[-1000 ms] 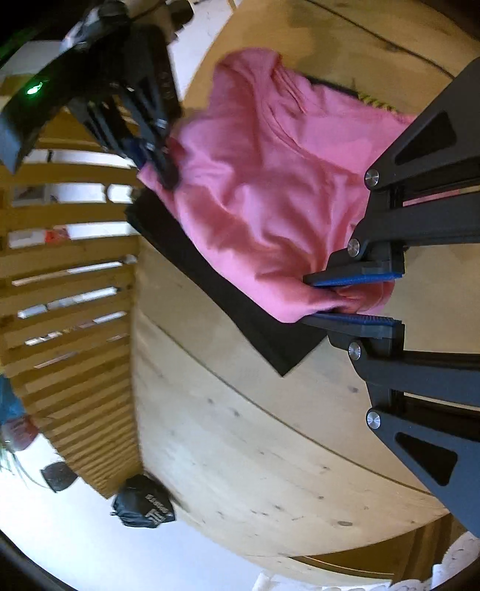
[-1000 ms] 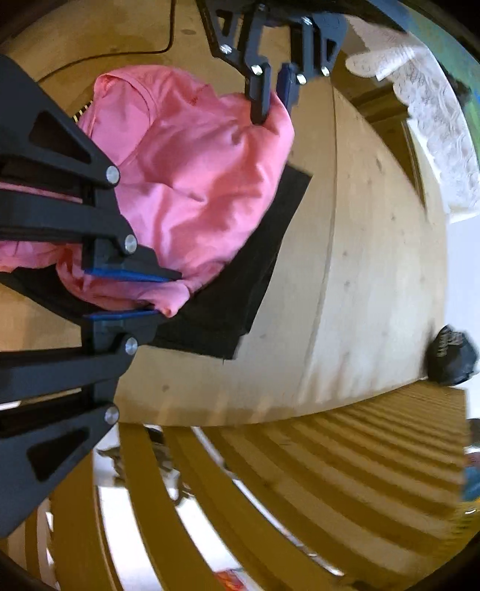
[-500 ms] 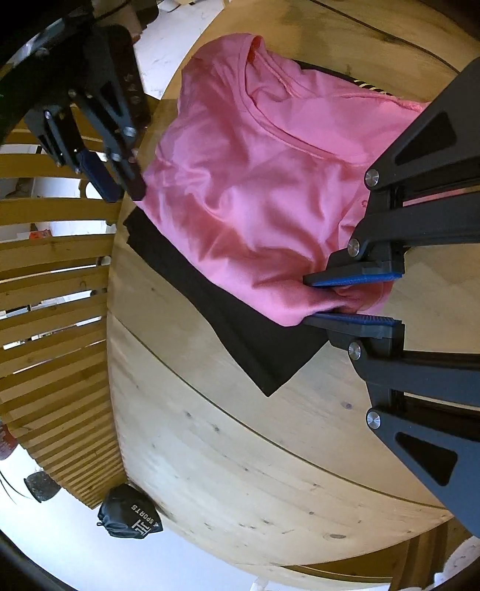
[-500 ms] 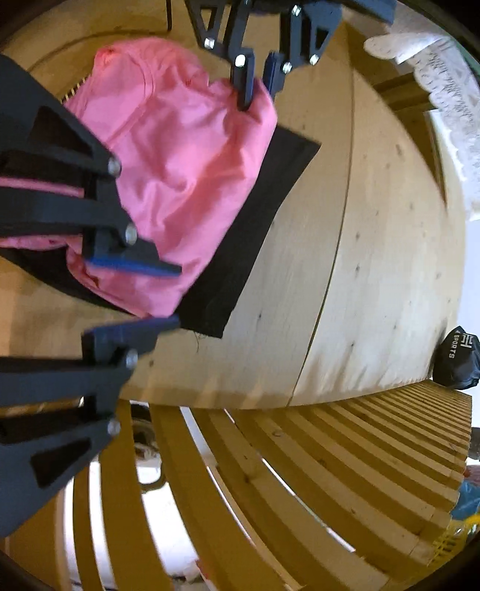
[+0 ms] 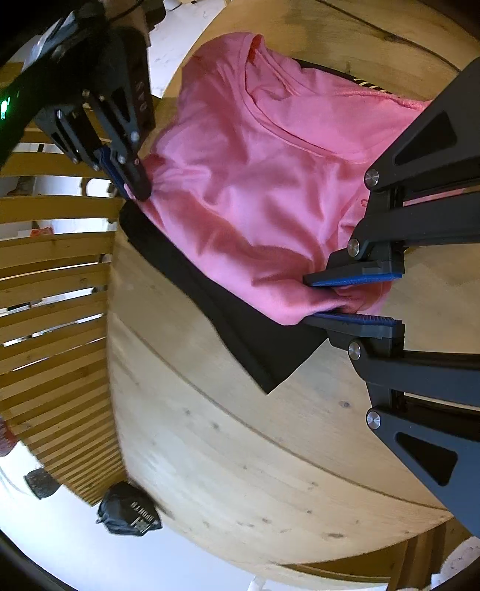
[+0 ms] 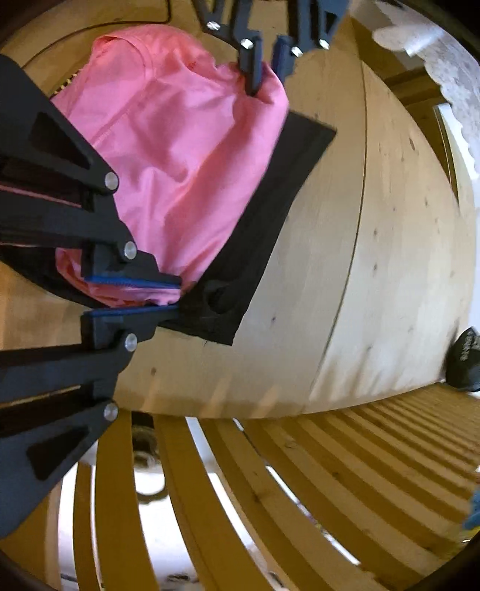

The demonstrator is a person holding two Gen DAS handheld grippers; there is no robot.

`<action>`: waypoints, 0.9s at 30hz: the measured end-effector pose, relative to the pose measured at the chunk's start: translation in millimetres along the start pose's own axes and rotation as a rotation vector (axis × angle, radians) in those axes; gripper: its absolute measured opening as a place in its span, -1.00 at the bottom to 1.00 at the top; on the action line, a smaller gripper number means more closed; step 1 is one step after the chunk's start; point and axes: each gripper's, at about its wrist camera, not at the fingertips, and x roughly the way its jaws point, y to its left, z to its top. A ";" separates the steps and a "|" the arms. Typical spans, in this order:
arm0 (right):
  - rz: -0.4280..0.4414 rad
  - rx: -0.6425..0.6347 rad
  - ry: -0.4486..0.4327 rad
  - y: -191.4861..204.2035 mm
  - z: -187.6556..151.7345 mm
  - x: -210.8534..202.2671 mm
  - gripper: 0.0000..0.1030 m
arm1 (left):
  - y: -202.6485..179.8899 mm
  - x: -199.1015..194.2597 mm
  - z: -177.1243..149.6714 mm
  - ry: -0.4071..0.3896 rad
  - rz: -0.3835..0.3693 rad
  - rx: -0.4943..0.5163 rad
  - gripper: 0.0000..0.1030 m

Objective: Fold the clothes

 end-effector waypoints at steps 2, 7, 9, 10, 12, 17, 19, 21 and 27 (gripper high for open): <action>-0.025 -0.021 -0.032 3.3 -1.3 -13.2 -0.84 | 0.9 -8.4 0.7 -0.025 0.005 -0.002 -0.76; -0.048 -0.010 -0.109 -4.6 -1.3 -37.3 -0.84 | 9.6 -24.0 3.3 -0.086 0.041 -0.027 -0.76; -0.073 -0.016 -0.106 -6.7 -2.1 -35.9 -0.83 | 4.1 -25.6 4.4 -0.094 0.056 -0.001 -0.76; -0.092 -0.024 -0.103 -5.1 -2.8 -33.9 -0.84 | 1.4 -26.5 5.0 -0.097 0.063 0.012 -0.76; -0.117 -0.040 -0.087 -2.2 -5.3 -27.3 -0.84 | -3.0 -24.6 5.4 -0.093 0.061 0.021 -0.76; -0.111 -0.031 -0.098 -3.1 -8.4 -28.6 -0.84 | -1.7 -18.0 2.9 -0.078 0.077 0.017 -0.76; -0.124 -0.029 -0.122 -4.4 -0.9 -31.3 -0.84 | 2.3 -19.3 4.6 -0.089 0.101 0.009 -0.75; -0.195 -0.054 -0.179 -4.2 9.1 -25.8 -0.83 | 9.5 -6.0 12.3 -0.099 0.226 0.012 -0.59; -0.296 -0.081 -0.044 -2.7 9.3 0.6 -0.58 | 50.6 11.0 4.2 0.007 0.160 -0.161 -0.15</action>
